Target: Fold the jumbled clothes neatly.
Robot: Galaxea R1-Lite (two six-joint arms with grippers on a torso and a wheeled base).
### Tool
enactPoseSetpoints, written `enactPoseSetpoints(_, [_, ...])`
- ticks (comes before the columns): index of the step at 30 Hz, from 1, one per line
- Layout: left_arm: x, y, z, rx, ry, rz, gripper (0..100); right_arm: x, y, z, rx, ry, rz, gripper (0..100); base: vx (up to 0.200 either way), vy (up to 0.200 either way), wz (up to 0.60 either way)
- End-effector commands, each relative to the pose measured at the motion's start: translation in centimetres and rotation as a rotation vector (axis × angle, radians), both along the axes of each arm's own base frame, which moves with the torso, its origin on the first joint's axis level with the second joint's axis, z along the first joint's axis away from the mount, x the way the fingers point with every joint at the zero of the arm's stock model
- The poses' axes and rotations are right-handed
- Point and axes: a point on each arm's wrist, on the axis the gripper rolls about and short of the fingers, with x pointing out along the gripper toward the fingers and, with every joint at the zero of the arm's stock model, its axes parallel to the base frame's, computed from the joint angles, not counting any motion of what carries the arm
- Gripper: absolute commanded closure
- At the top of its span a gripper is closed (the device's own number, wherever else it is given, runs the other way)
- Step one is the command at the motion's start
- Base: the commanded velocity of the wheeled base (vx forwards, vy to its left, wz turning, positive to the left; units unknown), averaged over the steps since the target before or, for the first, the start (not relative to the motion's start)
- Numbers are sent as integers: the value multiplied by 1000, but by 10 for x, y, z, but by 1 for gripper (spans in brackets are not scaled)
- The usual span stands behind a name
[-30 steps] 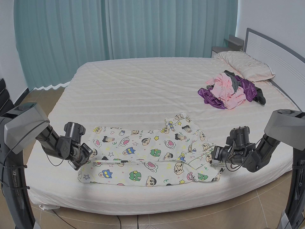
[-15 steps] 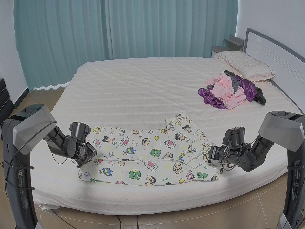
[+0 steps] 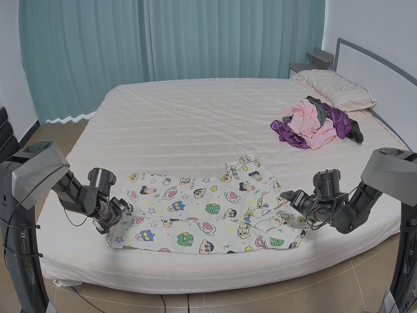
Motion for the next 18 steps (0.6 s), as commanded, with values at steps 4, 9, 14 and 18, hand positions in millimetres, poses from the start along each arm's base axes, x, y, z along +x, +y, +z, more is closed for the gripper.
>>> enactPoseSetpoints(4, [-65,18,41,-227,10,-1,0,-24,38,32,277,20,-94,0,0,0,0])
enactPoseSetpoints(9, [-85,14,37,-264,-41,20,0,-22,51,-4,193,76,-91,0,0,0,0])
enactPoseSetpoints(14, [-89,10,32,-269,-91,8,0,-19,49,-28,98,90,-104,0,0,0,0])
enactPoseSetpoints(18, [-92,6,30,-269,-85,0,0,-16,46,-25,93,68,-124,0,0,0,0])
